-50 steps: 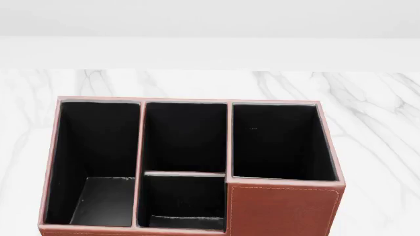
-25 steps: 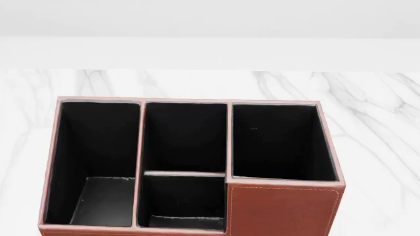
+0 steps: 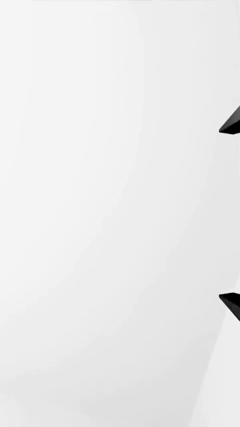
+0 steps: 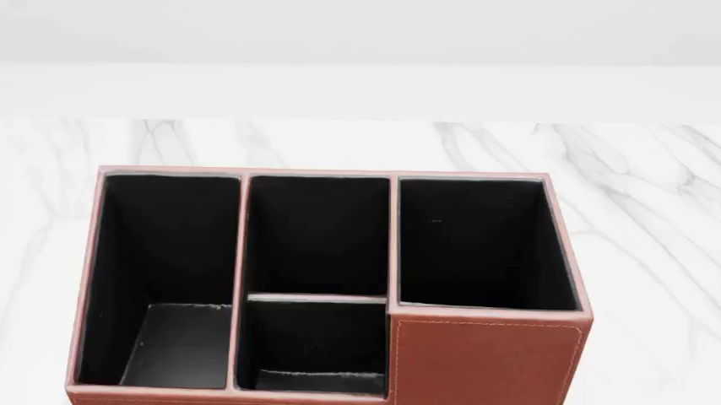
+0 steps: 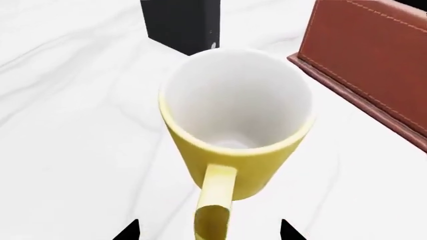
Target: Pick up the yellow and white mug and place it to the right of the caddy.
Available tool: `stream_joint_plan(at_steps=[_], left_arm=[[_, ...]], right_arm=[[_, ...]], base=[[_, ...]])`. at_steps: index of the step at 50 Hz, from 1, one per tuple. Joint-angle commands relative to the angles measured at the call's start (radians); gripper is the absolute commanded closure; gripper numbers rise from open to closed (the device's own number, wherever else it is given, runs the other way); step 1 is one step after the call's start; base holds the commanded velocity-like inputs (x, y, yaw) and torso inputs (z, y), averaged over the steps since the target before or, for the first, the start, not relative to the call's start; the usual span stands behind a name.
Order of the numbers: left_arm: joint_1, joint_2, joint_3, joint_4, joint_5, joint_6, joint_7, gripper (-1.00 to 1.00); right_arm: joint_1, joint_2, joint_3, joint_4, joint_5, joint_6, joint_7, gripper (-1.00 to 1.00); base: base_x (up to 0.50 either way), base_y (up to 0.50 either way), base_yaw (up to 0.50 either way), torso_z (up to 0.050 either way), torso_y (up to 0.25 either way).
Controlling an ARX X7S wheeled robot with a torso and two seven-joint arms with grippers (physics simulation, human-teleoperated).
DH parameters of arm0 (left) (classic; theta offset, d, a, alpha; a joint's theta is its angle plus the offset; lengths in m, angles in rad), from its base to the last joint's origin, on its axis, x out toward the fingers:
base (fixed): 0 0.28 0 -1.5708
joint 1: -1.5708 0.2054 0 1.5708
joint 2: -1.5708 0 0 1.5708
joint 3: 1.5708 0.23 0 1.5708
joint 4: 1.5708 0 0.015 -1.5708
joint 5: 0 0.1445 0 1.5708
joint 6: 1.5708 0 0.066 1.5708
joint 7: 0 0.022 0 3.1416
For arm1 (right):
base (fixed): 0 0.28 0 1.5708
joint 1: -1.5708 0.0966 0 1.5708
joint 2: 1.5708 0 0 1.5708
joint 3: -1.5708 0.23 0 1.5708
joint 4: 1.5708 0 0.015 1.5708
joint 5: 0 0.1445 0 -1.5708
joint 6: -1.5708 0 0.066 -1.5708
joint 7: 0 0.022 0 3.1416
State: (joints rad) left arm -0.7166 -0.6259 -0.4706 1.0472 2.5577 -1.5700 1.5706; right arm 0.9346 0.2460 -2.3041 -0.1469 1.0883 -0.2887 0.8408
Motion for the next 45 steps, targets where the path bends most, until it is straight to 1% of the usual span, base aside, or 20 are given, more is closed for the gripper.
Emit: stream_joint_plan(at_steps=[1, 7, 8, 12, 26, 29, 33, 34, 36, 39, 45], left_arm=[[-0.002, 0.003, 0.011, 0.000, 0.007, 0.000, 0.000, -1.00], [-0.002, 0.002, 0.008, 0.000, 0.004, 0.000, 0.000, -1.00], [-0.002, 0.003, 0.010, 0.000, 0.006, 0.000, 0.000, -1.00], [-0.006, 0.014, 0.036, 0.000, 0.026, 0.000, 0.000, -1.00], [-0.010, 0.017, 0.045, 0.000, 0.029, 0.000, 0.000, -1.00], [-0.011, 0.022, 0.053, 0.000, 0.035, 0.000, 0.000, -1.00], [-0.012, 0.027, 0.065, 0.000, 0.045, 0.000, 0.000, -1.00], [-0.012, 0.026, 0.062, 0.000, 0.042, 0.000, 0.000, -1.00], [-0.011, 0.026, 0.059, 0.000, 0.040, 0.000, 0.000, -1.00], [-0.013, 0.037, 0.082, 0.000, 0.058, 0.000, 0.000, -1.00], [-0.012, 0.033, 0.069, 0.000, 0.047, 0.000, 0.000, -1.00]], right_arm=[[-0.027, -0.011, 0.005, 0.057, 0.018, 0.008, -0.036, -1.00], [-0.033, -0.010, 0.008, 0.062, 0.011, 0.011, -0.035, -1.00], [-0.031, -0.009, 0.010, 0.060, 0.013, 0.014, -0.027, 1.00], [-0.023, -0.002, 0.012, 0.037, -0.006, 0.017, 0.001, 1.00], [-0.006, 0.015, 0.018, -0.014, -0.061, 0.036, 0.080, 1.00], [0.013, 0.019, 0.023, -0.054, -0.096, 0.065, 0.174, 1.00], [0.056, 0.030, 0.023, -0.146, -0.138, 0.102, 0.263, 1.00], [0.077, 0.033, 0.018, -0.196, -0.172, 0.124, 0.309, 1.00], [0.092, 0.040, 0.020, -0.233, -0.188, 0.134, 0.334, 1.00], [0.130, 0.034, 0.013, -0.333, -0.237, 0.199, 0.435, 1.00], [0.168, 0.039, 0.020, -0.446, -0.273, 0.224, 0.477, 1.00]], base=[[0.00, 0.00, 0.00, 0.000, 0.000], [0.00, 0.00, 0.00, 0.000, 0.000], [0.00, 0.00, 0.00, 0.000, 0.000], [0.00, 0.00, 0.00, 0.000, 0.000], [0.00, 0.00, 0.00, 0.000, 0.001], [0.00, 0.00, 0.00, 0.000, 0.000], [0.00, 0.00, 0.00, 0.000, 0.000], [0.00, 0.00, 0.00, 0.000, 0.000], [0.00, 0.00, 0.00, 0.000, 0.000], [0.00, 0.00, 0.00, 0.000, 0.000], [0.00, 0.00, 0.00, 0.000, 0.000]])
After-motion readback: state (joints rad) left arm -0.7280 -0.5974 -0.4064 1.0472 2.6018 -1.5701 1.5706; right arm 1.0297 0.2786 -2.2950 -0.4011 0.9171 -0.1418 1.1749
